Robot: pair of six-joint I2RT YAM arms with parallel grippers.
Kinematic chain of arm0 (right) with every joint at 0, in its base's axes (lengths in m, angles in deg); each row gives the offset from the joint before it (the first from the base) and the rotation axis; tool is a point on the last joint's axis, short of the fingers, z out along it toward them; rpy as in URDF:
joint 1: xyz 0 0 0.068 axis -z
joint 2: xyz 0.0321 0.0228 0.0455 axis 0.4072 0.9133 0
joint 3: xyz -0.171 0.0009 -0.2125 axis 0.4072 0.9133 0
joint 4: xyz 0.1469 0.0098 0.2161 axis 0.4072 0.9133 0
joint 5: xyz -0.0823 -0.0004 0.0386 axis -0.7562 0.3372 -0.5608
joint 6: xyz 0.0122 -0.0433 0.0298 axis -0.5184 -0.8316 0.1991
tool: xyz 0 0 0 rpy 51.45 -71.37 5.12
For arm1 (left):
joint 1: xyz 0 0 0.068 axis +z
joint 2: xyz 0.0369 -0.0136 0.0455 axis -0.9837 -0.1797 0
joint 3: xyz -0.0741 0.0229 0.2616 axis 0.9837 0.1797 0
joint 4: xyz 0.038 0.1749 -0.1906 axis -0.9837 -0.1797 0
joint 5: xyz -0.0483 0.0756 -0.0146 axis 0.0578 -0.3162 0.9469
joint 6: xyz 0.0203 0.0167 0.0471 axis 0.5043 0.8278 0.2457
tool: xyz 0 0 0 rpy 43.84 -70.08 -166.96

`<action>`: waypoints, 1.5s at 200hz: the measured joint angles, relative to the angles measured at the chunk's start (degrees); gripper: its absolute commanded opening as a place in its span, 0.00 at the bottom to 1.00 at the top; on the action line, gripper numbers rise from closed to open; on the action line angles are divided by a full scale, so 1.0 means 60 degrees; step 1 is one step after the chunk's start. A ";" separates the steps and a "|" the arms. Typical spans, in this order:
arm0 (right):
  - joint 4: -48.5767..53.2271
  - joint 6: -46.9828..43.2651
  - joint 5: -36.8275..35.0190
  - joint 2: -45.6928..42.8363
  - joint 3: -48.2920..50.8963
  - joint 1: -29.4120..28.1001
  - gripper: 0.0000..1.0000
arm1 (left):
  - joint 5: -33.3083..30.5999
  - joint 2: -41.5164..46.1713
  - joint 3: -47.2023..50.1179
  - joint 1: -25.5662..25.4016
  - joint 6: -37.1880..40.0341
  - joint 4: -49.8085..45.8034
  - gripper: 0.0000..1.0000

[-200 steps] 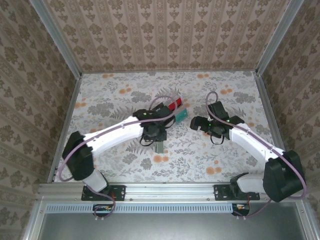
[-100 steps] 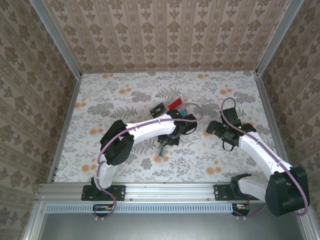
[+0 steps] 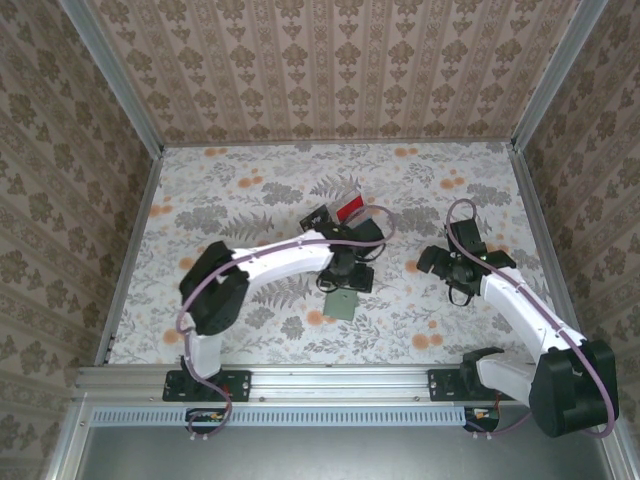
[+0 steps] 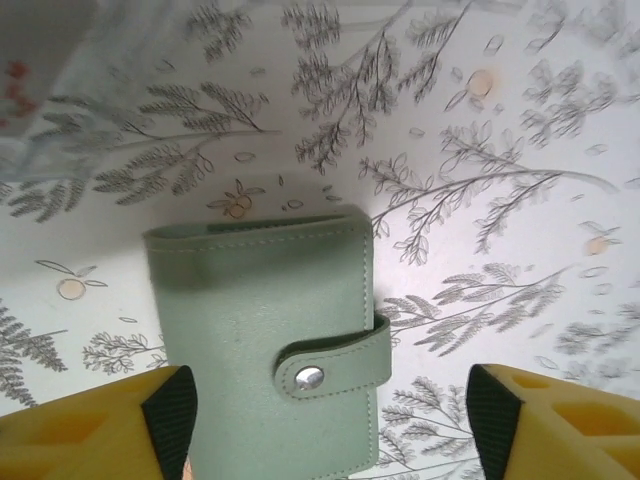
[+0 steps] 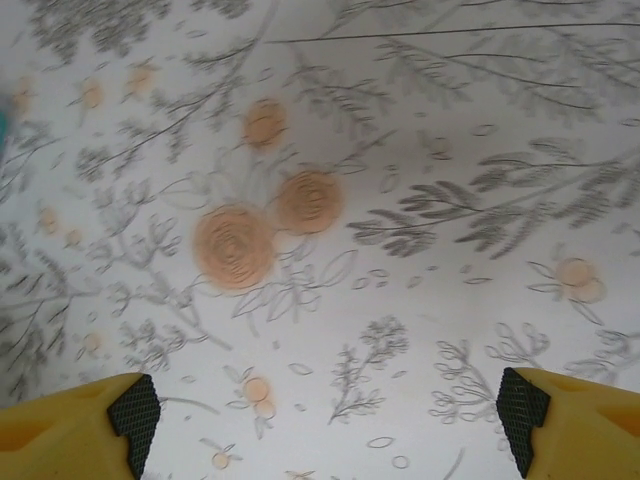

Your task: Take the credit cards out of the card holder

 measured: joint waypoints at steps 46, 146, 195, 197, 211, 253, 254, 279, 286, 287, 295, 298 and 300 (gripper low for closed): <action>-0.0634 -0.0018 0.1184 0.1333 -0.0357 -0.2142 0.87 | 0.0586 0.2138 0.2586 0.1060 -0.0204 0.1730 0.94; -0.2514 0.2218 0.2397 0.3825 -0.0816 -0.4790 0.52 | 0.1778 0.3559 0.6200 0.1668 -0.1359 0.4765 0.77; -0.2714 0.2539 0.2408 0.4532 -0.1239 -0.4874 0.39 | 0.2495 0.3581 0.6681 0.2065 -0.1628 0.5665 0.58; -0.2714 0.2550 0.2404 0.4550 -0.1264 -0.4874 0.39 | 0.2517 0.3581 0.6681 0.2073 -0.1617 0.5694 0.58; -0.2714 0.2455 0.2433 0.4816 -0.1559 -0.4874 0.39 | 0.2623 0.3566 0.6685 0.2109 -0.1719 0.5850 0.56; -0.2761 0.1989 0.2484 0.5300 -0.2091 -0.4874 0.38 | 0.2765 0.3235 0.6721 0.2116 -0.2138 0.6156 0.54; -0.2761 0.1978 0.2484 0.5304 -0.2098 -0.4874 0.38 | 0.2765 0.3231 0.6721 0.2116 -0.2146 0.6164 0.54; -0.2758 0.1687 0.2543 0.5431 -0.2226 -0.4860 0.38 | 0.2761 0.3016 0.6739 0.2116 -0.2339 0.6186 0.54; -0.2761 0.1614 0.2579 0.5457 -0.2237 -0.4849 0.38 | 0.2761 0.2965 0.6743 0.2116 -0.2375 0.6207 0.53; -0.2761 0.1603 0.2583 0.5457 -0.2237 -0.4849 0.37 | 0.2761 0.2951 0.6743 0.2116 -0.2382 0.6215 0.53; -0.2761 0.1541 0.2637 0.5479 -0.2248 -0.4827 0.36 | 0.2769 0.2881 0.6750 0.2116 -0.2444 0.6277 0.53; -0.2765 0.1523 0.2663 0.5493 -0.2248 -0.4827 0.35 | 0.2776 0.2863 0.6750 0.2116 -0.2455 0.6302 0.53; -0.2765 0.1479 0.2685 0.5493 -0.2248 -0.4827 0.35 | 0.2787 0.2845 0.6761 0.2116 -0.2484 0.6335 0.53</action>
